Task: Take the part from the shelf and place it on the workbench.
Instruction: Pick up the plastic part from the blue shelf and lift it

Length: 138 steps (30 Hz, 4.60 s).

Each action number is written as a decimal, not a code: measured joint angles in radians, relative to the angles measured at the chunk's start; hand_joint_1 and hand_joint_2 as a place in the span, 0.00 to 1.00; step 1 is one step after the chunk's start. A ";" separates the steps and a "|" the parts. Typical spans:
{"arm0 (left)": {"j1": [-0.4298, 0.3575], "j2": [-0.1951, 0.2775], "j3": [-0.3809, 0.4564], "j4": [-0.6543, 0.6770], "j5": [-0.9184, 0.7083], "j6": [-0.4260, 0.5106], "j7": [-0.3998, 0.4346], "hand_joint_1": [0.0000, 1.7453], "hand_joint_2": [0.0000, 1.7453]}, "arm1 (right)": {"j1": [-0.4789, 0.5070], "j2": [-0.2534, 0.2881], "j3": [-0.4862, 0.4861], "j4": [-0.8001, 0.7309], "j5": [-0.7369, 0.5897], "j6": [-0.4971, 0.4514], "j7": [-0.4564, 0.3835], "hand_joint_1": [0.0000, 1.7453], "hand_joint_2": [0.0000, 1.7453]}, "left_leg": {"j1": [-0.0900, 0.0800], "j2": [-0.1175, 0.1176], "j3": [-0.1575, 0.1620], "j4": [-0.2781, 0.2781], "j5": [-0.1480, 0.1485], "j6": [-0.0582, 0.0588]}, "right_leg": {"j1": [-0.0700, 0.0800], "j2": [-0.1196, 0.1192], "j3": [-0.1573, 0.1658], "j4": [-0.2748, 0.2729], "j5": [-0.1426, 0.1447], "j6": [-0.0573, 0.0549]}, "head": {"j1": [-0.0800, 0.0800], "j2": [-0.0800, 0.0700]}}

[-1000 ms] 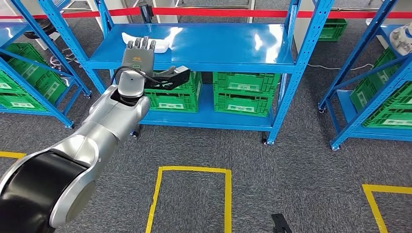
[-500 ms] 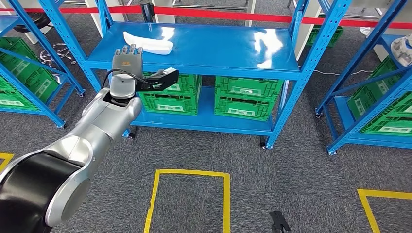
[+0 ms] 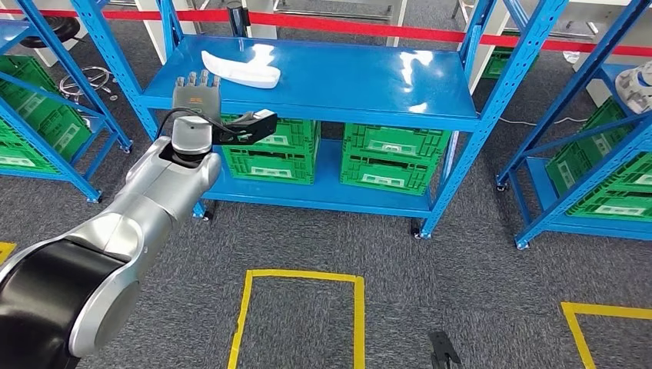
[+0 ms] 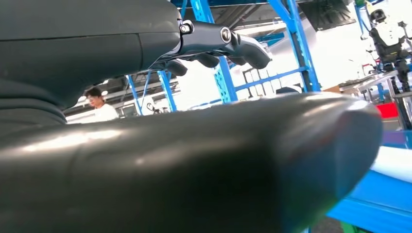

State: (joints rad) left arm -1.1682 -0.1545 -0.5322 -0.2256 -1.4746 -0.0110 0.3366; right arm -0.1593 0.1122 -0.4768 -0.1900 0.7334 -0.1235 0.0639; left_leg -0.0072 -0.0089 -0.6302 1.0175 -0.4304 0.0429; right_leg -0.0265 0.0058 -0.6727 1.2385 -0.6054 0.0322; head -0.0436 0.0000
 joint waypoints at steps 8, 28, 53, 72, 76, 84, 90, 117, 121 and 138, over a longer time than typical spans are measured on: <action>0.006 0.002 0.000 0.003 -0.009 -0.019 0.009 0.00 0.00 | -0.001 -0.005 -0.002 0.000 0.006 0.007 0.002 0.00 0.00 | -0.006 0.000 0.009 0.026 -0.031 -0.025 | 0.008 -0.006 0.052 -0.188 0.129 -0.026 | -0.001 0.000; 0.005 0.010 -0.001 0.004 -0.010 -0.033 0.009 0.00 0.00 | -0.001 -0.005 -0.003 0.000 0.013 0.009 0.001 0.00 0.00 | 0.016 -0.001 -0.004 0.006 0.006 -0.031 | -0.011 0.001 0.102 -0.119 0.070 0.000 | -0.010 0.000; 0.015 0.014 -0.001 0.008 -0.018 -0.037 0.003 0.00 0.00 | 0.002 -0.009 -0.007 0.000 0.014 0.008 -0.001 0.00 0.00 | 0.019 0.010 -0.045 0.005 0.038 -0.078 | 0.004 0.001 0.138 -0.231 0.100 -0.044 | -0.014 0.000; 0.018 0.015 -0.003 0.011 -0.055 -0.069 -0.039 0.00 0.00 | -0.005 -0.009 -0.008 0.000 0.035 0.015 0.002 0.00 0.00 | 0.000 -0.011 0.083 0.011 -0.058 -0.055 | 0.028 -0.001 0.010 -0.239 0.223 -0.069 | -0.013 0.000; 0.021 0.017 -0.003 0.010 -0.036 -0.063 -0.054 0.00 0.00 | -0.009 -0.010 -0.008 0.000 0.038 0.017 0.004 0.00 0.00 | 0.005 -0.004 -0.023 0.193 -0.113 -0.072 | 0.022 -0.001 0.045 -0.244 0.204 -0.087 | -0.016 0.000; 0.035 0.015 0.000 0.012 -0.001 -0.056 -0.086 0.00 1.00 | -0.011 -0.010 -0.010 0.000 0.041 0.018 0.006 0.00 0.00 | 0.006 0.002 -0.024 0.002 0.021 -0.063 | 0.023 0.007 0.078 -0.219 0.148 -0.065 | -0.016 0.000; 0.037 0.005 0.000 0.011 -0.004 -0.055 -0.104 0.00 0.00 | -0.012 -0.010 -0.011 0.000 0.042 0.017 0.006 0.00 0.00 | 0.003 -0.002 -0.018 -0.006 0.031 -0.054 | 0.025 0.003 0.083 -0.225 0.143 -0.072 | -0.015 0.000; 0.048 -0.055 0.001 0.010 0.011 -0.097 -0.294 0.00 1.00 | -0.016 -0.010 -0.012 0.000 0.048 0.019 0.007 0.00 0.00 | 0.002 -0.003 -0.015 -0.005 0.024 -0.042 | 0.025 0.000 0.092 -0.235 0.139 -0.045 | -0.015 0.000; 0.056 -0.073 0.001 0.008 0.012 -0.100 -0.318 0.00 1.00 | -0.016 -0.010 -0.013 0.000 0.048 0.019 0.005 0.00 0.00 | 0.002 -0.003 -0.014 -0.005 0.024 -0.042 | 0.025 0.000 0.091 -0.235 0.139 -0.045 | -0.016 0.000; 0.081 -0.089 0.002 0.005 0.027 -0.094 -0.263 0.00 1.00 | -0.016 -0.010 -0.015 0.000 0.057 0.021 0.006 0.00 0.00 | 0.002 -0.003 -0.014 -0.005 0.025 -0.042 | 0.025 0.000 0.092 -0.234 0.139 -0.045 | -0.016 0.000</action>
State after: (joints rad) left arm -1.0874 -0.2430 -0.5304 -0.2205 -1.4481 -0.1053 0.0733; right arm -0.1749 0.1022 -0.4913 -0.1900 0.7907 -0.1022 0.0700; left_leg -0.0056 -0.0121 -0.6445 1.0125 -0.4059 0.0012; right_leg -0.0016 0.0059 -0.5812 1.0041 -0.4669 -0.0123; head -0.0591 0.0000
